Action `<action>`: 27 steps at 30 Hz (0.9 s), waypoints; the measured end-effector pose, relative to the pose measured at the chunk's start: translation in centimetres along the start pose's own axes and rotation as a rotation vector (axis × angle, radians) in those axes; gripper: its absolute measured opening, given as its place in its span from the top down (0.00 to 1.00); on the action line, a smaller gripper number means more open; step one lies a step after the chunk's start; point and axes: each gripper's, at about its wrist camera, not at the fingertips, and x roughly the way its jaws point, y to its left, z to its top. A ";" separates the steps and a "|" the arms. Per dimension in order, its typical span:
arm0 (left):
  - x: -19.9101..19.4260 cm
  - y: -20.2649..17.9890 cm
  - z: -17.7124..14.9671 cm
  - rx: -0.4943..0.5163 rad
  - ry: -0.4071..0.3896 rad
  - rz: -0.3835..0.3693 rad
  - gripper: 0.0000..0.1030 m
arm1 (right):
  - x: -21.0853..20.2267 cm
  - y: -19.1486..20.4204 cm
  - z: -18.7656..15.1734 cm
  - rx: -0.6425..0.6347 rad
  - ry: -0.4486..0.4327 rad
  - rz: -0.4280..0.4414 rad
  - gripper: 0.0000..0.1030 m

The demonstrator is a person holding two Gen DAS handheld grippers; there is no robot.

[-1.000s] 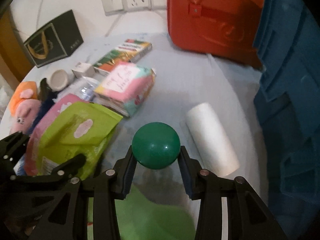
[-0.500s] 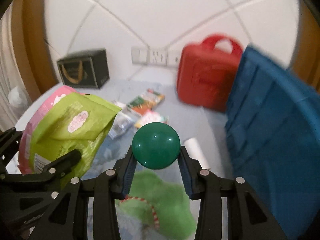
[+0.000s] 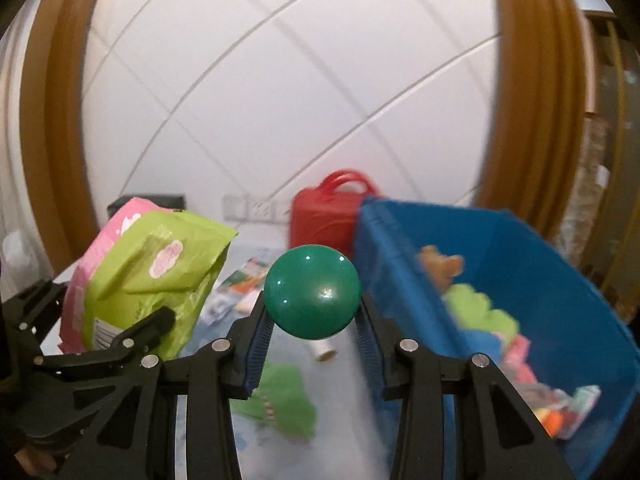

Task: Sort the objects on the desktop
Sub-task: 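Lift the wipes pack and green ball, carry over the crate and open both tools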

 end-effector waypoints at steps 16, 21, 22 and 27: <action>0.6 -28.4 5.5 -0.025 -0.069 -0.019 0.34 | -3.2 -29.8 -3.1 -0.034 -0.010 -0.083 0.61; 3.7 -35.7 4.3 -0.006 0.081 -0.023 0.32 | -0.6 -35.7 -5.3 -0.055 0.071 -0.057 0.61; 4.3 -36.5 4.1 -0.005 0.102 -0.024 0.32 | -0.5 -36.4 -5.9 -0.054 0.086 -0.053 0.61; 5.7 -38.8 4.1 -0.014 0.120 0.037 0.29 | 1.7 -40.2 -7.9 -0.051 0.143 -0.030 0.61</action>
